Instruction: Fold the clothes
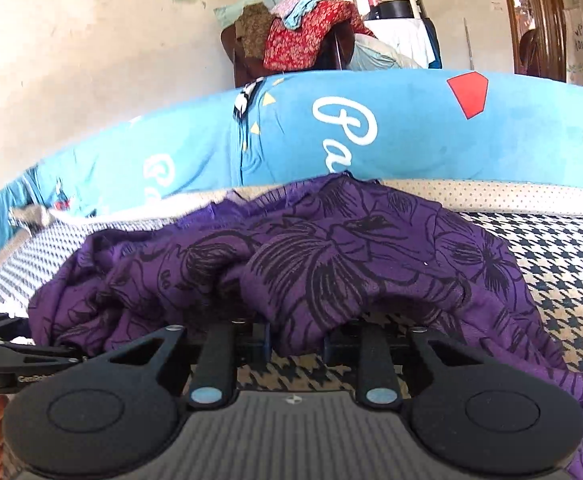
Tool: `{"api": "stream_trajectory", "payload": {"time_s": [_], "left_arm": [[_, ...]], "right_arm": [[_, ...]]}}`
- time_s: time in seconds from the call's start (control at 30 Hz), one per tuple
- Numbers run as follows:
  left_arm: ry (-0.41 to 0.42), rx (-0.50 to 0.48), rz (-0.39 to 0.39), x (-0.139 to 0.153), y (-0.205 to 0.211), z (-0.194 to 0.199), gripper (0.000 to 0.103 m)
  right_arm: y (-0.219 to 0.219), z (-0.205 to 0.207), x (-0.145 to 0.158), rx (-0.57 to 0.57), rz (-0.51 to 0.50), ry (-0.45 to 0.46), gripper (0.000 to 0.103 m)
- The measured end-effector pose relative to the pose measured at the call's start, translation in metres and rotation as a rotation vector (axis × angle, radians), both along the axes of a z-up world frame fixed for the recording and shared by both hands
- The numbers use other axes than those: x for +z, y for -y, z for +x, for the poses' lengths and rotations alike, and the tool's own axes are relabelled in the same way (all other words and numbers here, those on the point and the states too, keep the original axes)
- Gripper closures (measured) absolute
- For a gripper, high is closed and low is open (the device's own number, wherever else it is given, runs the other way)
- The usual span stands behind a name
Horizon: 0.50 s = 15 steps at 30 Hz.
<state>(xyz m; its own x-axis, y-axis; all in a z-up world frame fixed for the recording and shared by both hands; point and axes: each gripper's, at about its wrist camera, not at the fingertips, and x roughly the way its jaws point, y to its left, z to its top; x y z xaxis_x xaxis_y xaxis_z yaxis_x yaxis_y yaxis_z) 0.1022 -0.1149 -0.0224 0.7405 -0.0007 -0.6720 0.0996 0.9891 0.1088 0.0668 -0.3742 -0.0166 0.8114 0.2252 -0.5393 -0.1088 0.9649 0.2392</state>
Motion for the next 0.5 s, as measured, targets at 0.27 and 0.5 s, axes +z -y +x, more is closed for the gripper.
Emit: {"api": "stream_trajectory", "payload": {"time_s": [0.27, 0.5], "left_arm": [[0.033, 0.072, -0.079, 0.010, -0.031, 0.043, 0.021], [0.053, 0.076, -0.084, 0.009, -0.028, 0.076, 0.013]], "right_arm": [[0.029, 0.022, 0.003, -0.063, 0.340, 0.002, 0.084], [0.031, 0.050, -0.003, -0.136, 0.300, 0.023, 0.084]]}}
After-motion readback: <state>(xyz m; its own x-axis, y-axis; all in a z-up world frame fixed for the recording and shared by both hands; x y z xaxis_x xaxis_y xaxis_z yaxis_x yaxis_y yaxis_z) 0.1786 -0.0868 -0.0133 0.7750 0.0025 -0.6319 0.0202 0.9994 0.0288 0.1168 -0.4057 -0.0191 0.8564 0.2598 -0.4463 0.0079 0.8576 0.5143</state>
